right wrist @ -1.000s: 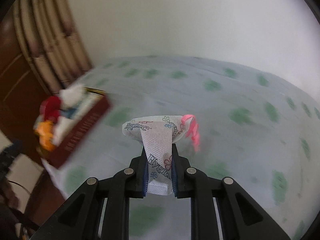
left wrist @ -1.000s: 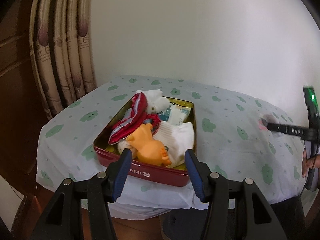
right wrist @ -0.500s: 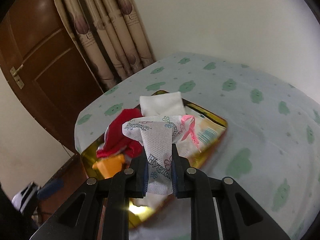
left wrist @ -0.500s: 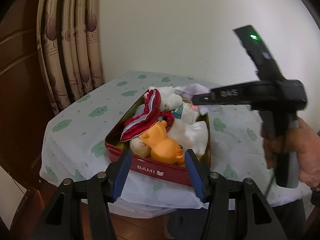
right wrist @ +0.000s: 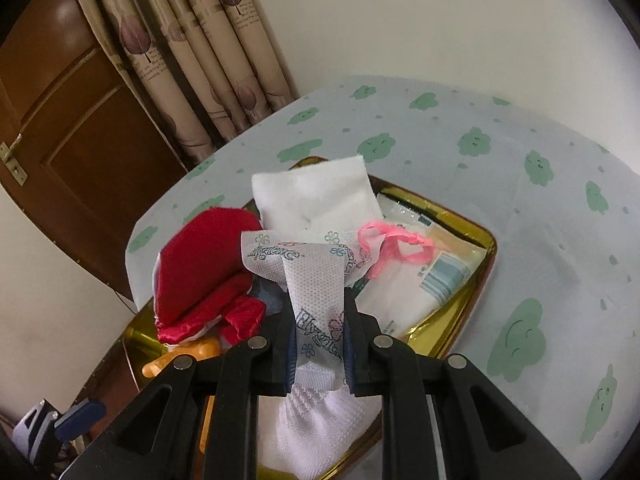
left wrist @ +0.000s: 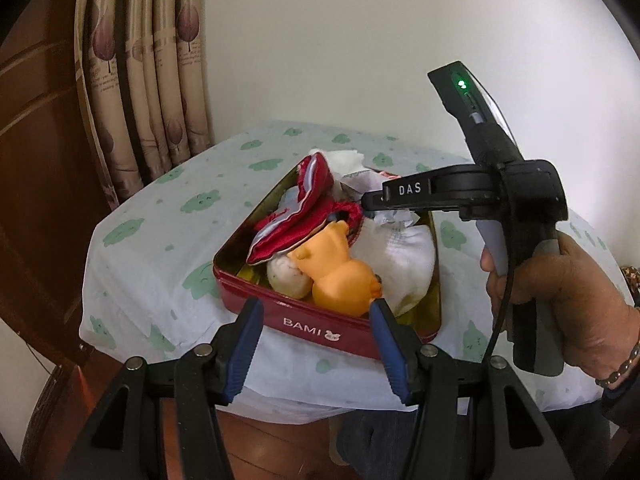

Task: Organize soft objects

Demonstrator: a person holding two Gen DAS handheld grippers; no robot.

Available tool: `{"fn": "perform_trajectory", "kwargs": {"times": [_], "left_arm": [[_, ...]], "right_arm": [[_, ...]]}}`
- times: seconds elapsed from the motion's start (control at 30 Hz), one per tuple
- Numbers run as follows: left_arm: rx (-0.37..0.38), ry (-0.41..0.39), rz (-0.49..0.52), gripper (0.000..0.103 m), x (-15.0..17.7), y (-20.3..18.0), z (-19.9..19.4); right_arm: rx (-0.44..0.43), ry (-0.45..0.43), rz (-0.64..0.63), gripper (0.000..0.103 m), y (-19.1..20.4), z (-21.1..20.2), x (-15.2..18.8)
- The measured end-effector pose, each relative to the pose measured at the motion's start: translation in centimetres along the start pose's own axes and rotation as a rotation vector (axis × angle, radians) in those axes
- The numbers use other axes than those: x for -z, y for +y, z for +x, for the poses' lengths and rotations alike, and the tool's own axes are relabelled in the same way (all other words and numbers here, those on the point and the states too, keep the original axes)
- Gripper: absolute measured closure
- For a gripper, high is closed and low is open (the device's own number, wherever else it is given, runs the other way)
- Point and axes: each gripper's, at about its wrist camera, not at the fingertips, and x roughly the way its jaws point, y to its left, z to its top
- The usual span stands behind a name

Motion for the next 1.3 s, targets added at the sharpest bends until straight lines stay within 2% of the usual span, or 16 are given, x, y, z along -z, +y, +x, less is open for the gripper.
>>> {"fn": "perform_trajectory", "kwargs": {"times": [0.2, 0.5, 0.63, 0.7, 0.77, 1.0, 1.1, 1.2, 1.3], "left_arm": [[-0.011, 0.024, -0.001, 0.047, 0.1, 0.2, 0.5], [-0.026, 0.050, 0.004, 0.047, 0.2, 0.2, 1.0], [-0.036, 0.058, 0.011, 0.047, 0.3, 0.1, 1.2], [-0.041, 0.061, 0.012, 0.047, 0.4, 0.1, 1.3], [-0.042, 0.067, 0.010, 0.047, 0.3, 0.1, 1.3], [-0.054, 0.072, 0.001, 0.047, 0.3, 0.2, 1.3], [-0.065, 0.059, -0.005, 0.046, 0.2, 0.3, 0.9], [-0.053, 0.039, -0.008, 0.045, 0.2, 0.5, 0.4], [-0.051, 0.039, 0.010, 0.042, 0.0, 0.1, 0.0]], "right_arm": [[0.022, -0.001, -0.028, 0.084, 0.3, 0.4, 0.4], [0.063, -0.017, -0.054, 0.075, 0.7, 0.4, 1.0], [0.057, -0.052, -0.059, 0.041, 1.0, -0.7, 1.4], [0.062, -0.075, -0.069, 0.038, 1.1, -1.3, 1.8], [0.079, -0.088, -0.074, 0.029, 1.1, -1.9, 2.0], [0.057, -0.139, -0.032, 0.028, 0.5, -4.9, 2.8], [0.057, -0.186, -0.019, 0.020, 0.6, -7.2, 3.5], [0.069, -0.253, -0.024, 0.018, 1.3, -9.8, 4.6], [0.140, -0.340, -0.044, 0.018, 2.6, -12.3, 6.0]]}}
